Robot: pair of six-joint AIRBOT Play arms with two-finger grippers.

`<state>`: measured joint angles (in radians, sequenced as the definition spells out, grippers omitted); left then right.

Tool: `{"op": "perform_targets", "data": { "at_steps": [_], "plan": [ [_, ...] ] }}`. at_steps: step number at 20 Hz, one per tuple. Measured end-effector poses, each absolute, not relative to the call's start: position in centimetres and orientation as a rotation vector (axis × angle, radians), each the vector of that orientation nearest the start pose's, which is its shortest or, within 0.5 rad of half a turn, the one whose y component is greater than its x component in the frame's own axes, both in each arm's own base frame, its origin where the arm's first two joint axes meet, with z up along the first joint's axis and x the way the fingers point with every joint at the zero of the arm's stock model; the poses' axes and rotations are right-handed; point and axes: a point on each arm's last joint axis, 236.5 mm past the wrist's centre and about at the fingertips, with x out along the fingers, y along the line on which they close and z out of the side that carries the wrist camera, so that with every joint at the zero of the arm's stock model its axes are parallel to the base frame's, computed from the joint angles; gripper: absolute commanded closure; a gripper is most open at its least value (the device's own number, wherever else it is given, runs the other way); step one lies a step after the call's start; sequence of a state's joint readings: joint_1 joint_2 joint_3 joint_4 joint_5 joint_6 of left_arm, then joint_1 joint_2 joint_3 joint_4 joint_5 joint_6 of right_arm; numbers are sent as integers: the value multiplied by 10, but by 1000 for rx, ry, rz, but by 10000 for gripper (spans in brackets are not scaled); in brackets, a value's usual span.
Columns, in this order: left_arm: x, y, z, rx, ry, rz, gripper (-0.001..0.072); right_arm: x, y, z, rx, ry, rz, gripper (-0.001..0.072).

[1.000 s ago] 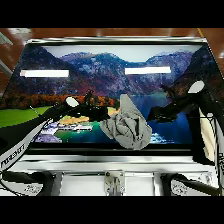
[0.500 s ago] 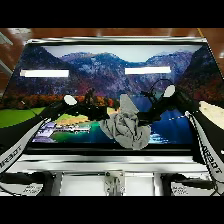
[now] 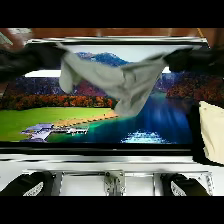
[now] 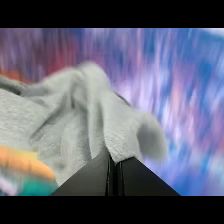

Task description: Fold the shirts.

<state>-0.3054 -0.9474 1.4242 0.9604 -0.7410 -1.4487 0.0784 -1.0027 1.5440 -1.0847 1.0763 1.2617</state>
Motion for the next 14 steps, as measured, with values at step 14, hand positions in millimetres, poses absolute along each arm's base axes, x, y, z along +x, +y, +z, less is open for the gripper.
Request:
{"op": "perform_targets", "data": {
  "at_steps": [14],
  "plan": [
    [245,-142,412,-108,246,-557,671,271,75,399,-177,306,340,649]
  ]
}}
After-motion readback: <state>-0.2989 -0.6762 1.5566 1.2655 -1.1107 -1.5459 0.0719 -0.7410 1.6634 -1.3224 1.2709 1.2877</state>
